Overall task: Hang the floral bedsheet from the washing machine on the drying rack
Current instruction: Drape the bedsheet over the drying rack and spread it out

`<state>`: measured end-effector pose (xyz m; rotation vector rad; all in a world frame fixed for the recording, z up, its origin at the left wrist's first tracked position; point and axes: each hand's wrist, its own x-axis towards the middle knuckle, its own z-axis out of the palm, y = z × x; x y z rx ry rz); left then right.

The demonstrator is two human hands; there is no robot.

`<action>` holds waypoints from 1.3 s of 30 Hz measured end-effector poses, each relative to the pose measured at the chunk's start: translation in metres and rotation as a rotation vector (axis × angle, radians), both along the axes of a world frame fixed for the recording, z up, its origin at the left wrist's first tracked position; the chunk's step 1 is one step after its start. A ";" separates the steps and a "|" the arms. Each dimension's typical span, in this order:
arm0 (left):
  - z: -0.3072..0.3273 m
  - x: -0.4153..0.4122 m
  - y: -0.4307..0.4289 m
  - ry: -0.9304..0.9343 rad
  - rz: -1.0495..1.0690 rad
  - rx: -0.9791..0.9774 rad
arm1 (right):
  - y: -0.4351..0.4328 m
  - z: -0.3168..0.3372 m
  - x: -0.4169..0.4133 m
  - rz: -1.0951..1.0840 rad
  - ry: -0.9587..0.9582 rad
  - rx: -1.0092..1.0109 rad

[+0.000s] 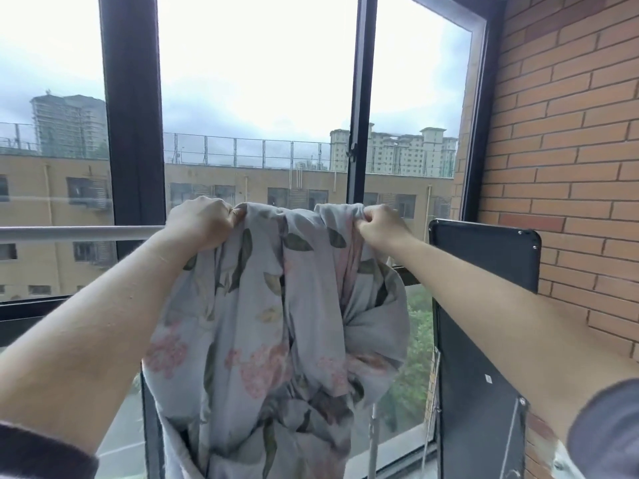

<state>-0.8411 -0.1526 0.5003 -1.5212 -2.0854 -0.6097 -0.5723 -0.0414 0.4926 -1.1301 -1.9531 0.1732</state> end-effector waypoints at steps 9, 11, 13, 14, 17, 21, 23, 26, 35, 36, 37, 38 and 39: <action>0.000 -0.014 0.010 -0.023 0.041 0.042 | -0.004 0.120 0.015 0.060 0.674 -0.065; 0.003 -0.015 0.015 -0.040 0.029 0.055 | 0.001 0.134 0.032 0.008 0.707 -0.026; 0.005 -0.013 0.020 -0.041 0.018 0.054 | 0.009 0.129 0.041 -0.055 0.642 -0.047; 0.005 -0.011 0.022 -0.034 0.016 0.058 | 0.014 0.120 0.041 -0.065 0.604 -0.078; 0.004 -0.004 0.029 -0.008 0.003 0.047 | 0.030 0.073 0.038 -0.025 0.486 -0.168; 0.004 -0.001 0.029 -0.022 0.016 0.026 | 0.038 0.015 0.031 -0.117 0.179 -0.287; 0.004 -0.003 0.024 -0.023 0.028 0.023 | 0.033 -0.002 0.026 -0.137 -0.002 -0.350; 0.003 -0.004 0.020 -0.017 0.029 0.033 | 0.026 -0.015 0.014 -0.060 -0.128 -0.435; 0.002 -0.012 0.015 -0.021 0.043 0.029 | 0.021 -0.027 -0.019 -0.093 0.099 -0.028; 0.001 -0.013 0.015 -0.021 0.045 0.026 | 0.023 -0.019 -0.018 -0.063 0.247 -0.031; 0.001 -0.013 0.016 -0.023 0.045 0.024 | 0.022 -0.008 -0.015 -0.033 0.377 -0.024; 0.001 -0.012 0.018 -0.024 0.045 0.025 | 0.018 0.006 -0.013 0.000 0.486 -0.013; 0.001 -0.011 0.020 -0.023 0.046 0.028 | 0.015 0.020 -0.010 0.015 0.594 0.002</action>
